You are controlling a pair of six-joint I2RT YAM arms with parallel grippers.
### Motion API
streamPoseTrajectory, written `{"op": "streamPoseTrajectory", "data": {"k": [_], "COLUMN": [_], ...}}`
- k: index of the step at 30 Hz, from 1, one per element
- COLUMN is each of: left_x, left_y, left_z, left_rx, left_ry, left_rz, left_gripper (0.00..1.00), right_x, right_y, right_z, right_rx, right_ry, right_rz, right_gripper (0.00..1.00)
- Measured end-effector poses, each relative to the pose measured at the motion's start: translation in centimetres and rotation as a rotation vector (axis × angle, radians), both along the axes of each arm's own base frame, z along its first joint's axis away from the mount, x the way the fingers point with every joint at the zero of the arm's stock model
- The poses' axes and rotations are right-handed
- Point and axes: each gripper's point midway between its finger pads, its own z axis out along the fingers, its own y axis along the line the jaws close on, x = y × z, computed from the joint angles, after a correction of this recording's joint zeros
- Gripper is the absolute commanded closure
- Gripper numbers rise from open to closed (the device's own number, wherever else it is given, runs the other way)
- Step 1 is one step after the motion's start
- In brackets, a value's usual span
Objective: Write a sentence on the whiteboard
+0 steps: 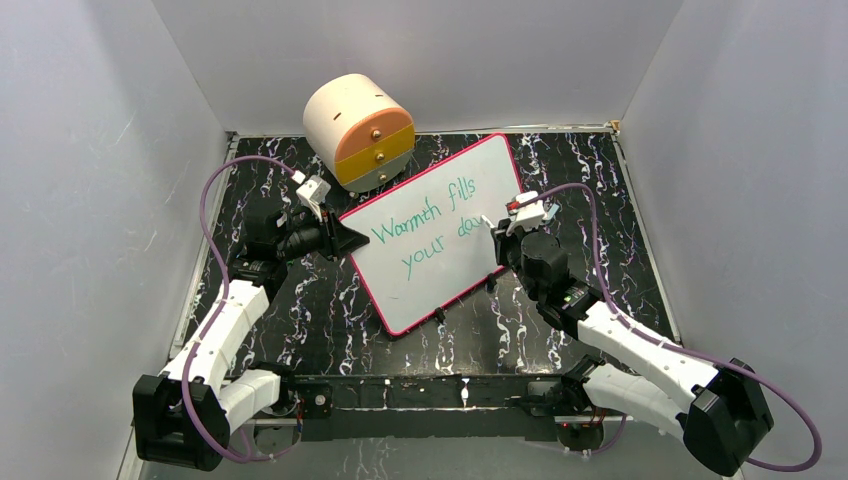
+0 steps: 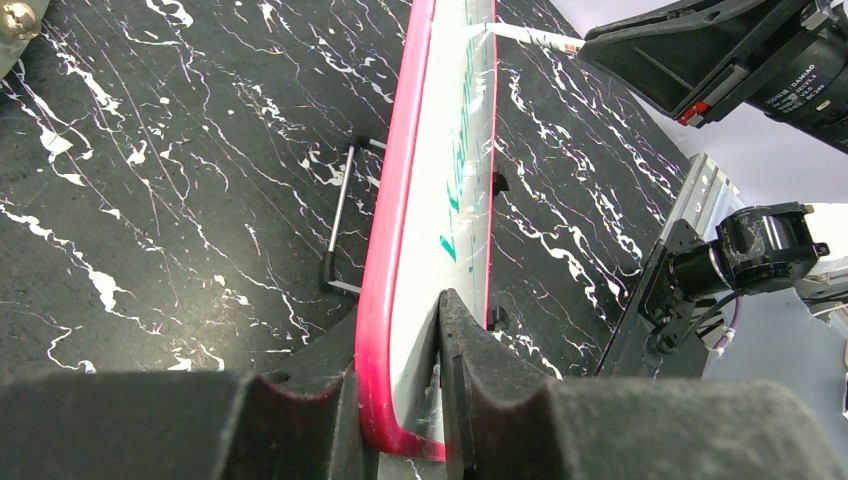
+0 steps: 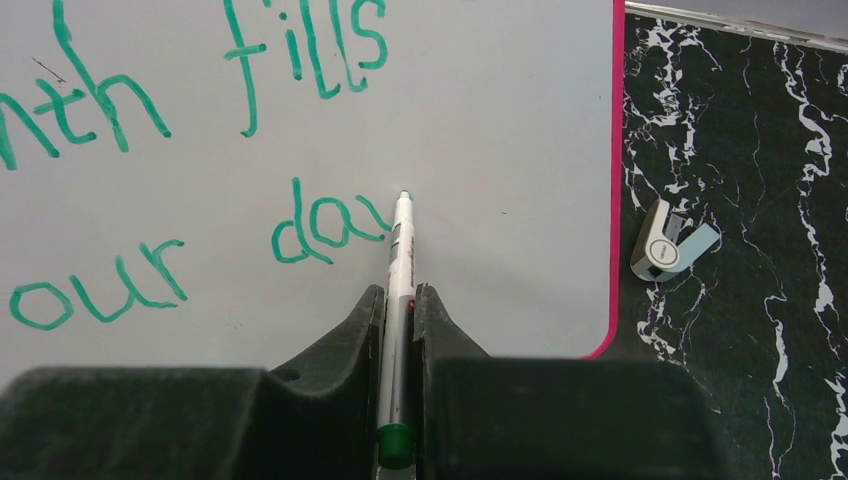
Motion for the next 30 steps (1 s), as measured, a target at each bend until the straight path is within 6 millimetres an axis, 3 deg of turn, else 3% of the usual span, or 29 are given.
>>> {"op": "streamPoseTrajectory", "data": {"k": [15,30], "left_x": [0.0,0.0], "left_y": [0.0,0.0], "left_z": [0.0,0.0], "left_rx": [0.000,0.000], "left_ry": [0.000,0.000], "left_rz": [0.000,0.001], "left_gripper": [1.00,1.00], "right_x": [0.1,-1.4], "right_y": [0.2,0.3], "right_z": [0.0,-1.6], "right_rx": [0.011,-0.007], "right_ry": [0.005,0.119], "right_rz": [0.006,0.051], "right_gripper": [1.00,1.00]}}
